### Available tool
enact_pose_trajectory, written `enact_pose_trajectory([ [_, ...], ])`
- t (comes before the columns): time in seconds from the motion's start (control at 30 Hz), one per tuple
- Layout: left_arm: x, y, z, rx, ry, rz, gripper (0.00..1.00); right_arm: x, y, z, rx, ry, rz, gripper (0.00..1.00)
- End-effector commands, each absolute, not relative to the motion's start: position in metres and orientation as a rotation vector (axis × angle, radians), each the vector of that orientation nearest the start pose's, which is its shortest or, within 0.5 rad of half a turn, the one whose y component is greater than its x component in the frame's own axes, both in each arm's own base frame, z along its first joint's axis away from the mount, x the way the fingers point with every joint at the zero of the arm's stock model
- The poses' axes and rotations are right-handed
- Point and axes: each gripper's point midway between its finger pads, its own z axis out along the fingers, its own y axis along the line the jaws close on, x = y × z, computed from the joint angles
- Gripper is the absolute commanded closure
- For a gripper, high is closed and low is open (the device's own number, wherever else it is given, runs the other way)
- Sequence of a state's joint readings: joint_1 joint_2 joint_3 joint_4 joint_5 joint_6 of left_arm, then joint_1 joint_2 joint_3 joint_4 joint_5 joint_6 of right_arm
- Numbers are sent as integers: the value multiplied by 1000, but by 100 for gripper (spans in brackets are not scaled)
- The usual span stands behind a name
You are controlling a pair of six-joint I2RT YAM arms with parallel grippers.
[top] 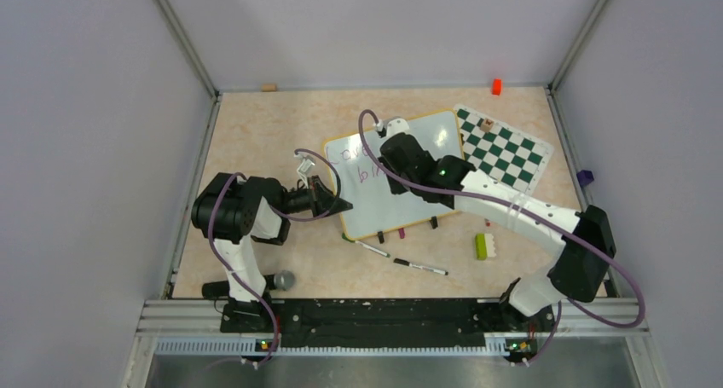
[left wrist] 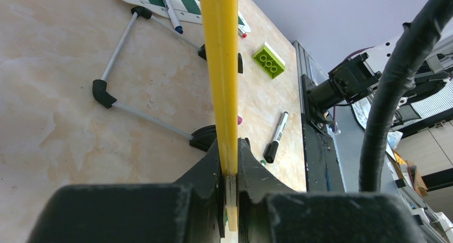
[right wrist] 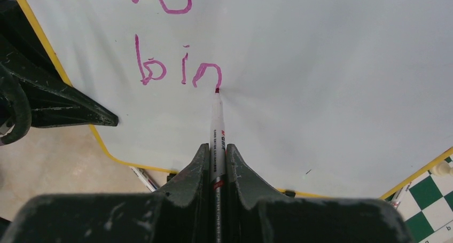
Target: Write a sentence on the whiteboard
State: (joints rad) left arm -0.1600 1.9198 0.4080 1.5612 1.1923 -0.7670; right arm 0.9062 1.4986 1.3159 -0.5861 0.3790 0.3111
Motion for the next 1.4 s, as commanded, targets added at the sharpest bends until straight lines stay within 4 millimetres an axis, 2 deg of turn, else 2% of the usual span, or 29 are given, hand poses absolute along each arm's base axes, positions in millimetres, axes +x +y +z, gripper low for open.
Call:
enact_pose_trajectory([
  [0.0, 254, -223, 101, 727, 1614, -1547, 100, 293, 277, 236, -425, 2137, 259, 100],
  [0.23, 254, -223, 101, 725, 1615, -1547, 100, 295, 268, 244, -412, 2108, 220, 100],
  [0.5, 254, -223, 101, 726, 1614, -1547, 100, 304, 264, 237, -404, 2114, 144, 100],
  [1.07, 254, -223, 101, 727, 1614, -1547, 100, 314, 270, 232, -414, 2113, 106, 100],
  [1.37, 254, -223, 101, 728, 1613, -1546, 100, 312, 279, 229, -454, 2120, 141, 100],
])
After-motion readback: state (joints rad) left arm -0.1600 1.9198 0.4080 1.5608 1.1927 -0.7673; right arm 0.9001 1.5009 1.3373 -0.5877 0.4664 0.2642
